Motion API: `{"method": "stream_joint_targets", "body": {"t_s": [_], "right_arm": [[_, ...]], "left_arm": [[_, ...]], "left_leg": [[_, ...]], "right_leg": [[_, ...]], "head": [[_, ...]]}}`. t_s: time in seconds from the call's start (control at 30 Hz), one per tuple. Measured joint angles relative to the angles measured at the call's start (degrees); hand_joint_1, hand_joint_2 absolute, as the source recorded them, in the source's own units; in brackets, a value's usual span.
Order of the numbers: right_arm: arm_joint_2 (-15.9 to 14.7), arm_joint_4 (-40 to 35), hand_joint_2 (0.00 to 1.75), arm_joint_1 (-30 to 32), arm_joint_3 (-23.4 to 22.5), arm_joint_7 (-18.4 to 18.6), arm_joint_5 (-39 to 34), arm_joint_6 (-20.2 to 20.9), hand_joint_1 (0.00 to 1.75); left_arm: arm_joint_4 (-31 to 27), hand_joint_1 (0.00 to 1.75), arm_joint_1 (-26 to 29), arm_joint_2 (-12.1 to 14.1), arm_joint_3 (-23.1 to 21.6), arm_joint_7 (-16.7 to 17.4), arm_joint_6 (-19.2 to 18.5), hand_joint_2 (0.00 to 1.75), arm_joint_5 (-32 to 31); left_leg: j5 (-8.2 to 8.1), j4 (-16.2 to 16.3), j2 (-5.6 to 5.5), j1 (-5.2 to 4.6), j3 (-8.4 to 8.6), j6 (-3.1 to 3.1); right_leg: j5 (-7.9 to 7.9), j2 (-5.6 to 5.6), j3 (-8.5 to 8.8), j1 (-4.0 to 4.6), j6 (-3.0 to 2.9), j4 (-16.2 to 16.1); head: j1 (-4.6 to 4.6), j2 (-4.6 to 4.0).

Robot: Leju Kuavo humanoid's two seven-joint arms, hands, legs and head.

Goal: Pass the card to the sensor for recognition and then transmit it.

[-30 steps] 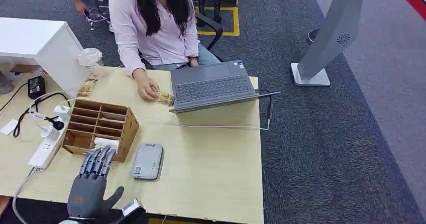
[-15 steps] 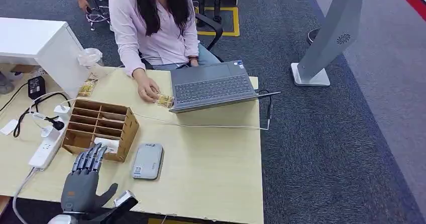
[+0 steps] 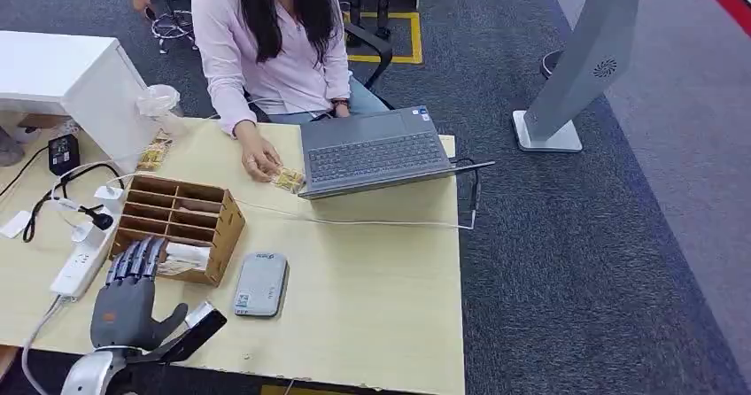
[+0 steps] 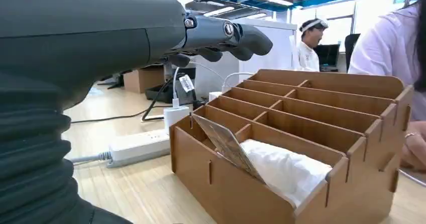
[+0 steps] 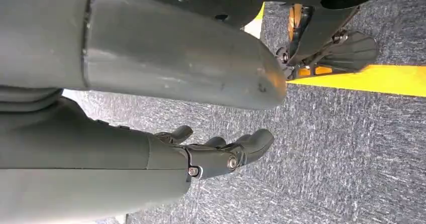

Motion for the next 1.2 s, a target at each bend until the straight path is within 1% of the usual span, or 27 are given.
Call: {"method": "stream_joint_targets", "body": {"t_s": [0.2,0.23,0.37,0.57,0.9,1.2], "right_arm": [[0.00,0.00,0.00,0.00,0.00,0.00,0.13,0.00,0.00],[0.00,0.00,1.75,0.00,0.00,-0.02,0.20,0.02,0.00],[0.00,0.00,1.75,-0.01,0.00,-0.33,0.24,0.74,0.00],[0.07,0.00,1.75,-0.02,0.00,-0.76,0.48,0.94,0.00],[0.07,0.00,1.75,-0.03,0.00,-0.72,1.01,1.20,0.00],[0.07,0.00,1.75,-0.03,0.00,-0.81,1.36,1.97,0.00]], "left_arm": [[1.05,0.00,-0.49,-0.04,0.20,0.00,-0.02,1.75,-0.04],[1.09,0.00,-0.52,-0.07,0.20,0.00,-0.09,1.75,-0.11],[1.33,0.00,-0.95,-0.15,0.22,0.09,-0.59,1.75,-0.59],[1.55,0.00,-1.72,-0.55,0.22,1.18,-1.97,1.75,-1.64],[1.86,0.00,-2.14,-0.81,0.48,2.99,-2.19,1.75,-2.58],[2.99,0.00,-2.68,-1.40,0.63,3.15,-2.73,1.75,-3.54]], "left_leg": [[0.00,0.00,0.00,0.00,0.00,0.00],[0.00,0.00,0.00,0.00,0.00,0.00],[0.00,0.00,0.00,0.00,0.00,0.00],[0.00,0.00,0.00,0.00,0.00,0.00],[0.00,0.00,0.00,0.00,0.00,0.00],[0.00,0.00,0.00,0.00,0.00,0.00]], "right_leg": [[0.00,0.00,0.00,0.00,0.00,0.00],[0.00,0.00,0.00,0.00,0.00,0.00],[0.00,0.00,0.00,0.00,0.00,0.00],[0.00,0.00,0.00,0.00,0.00,0.00],[0.00,0.00,0.00,0.00,0.00,0.00],[0.00,0.00,0.00,0.00,0.00,0.00]], "head": [[-0.02,0.00],[-0.02,0.00],[-0.02,0.00],[-0.02,0.00],[-0.02,0.00],[0.00,0.00]]}}
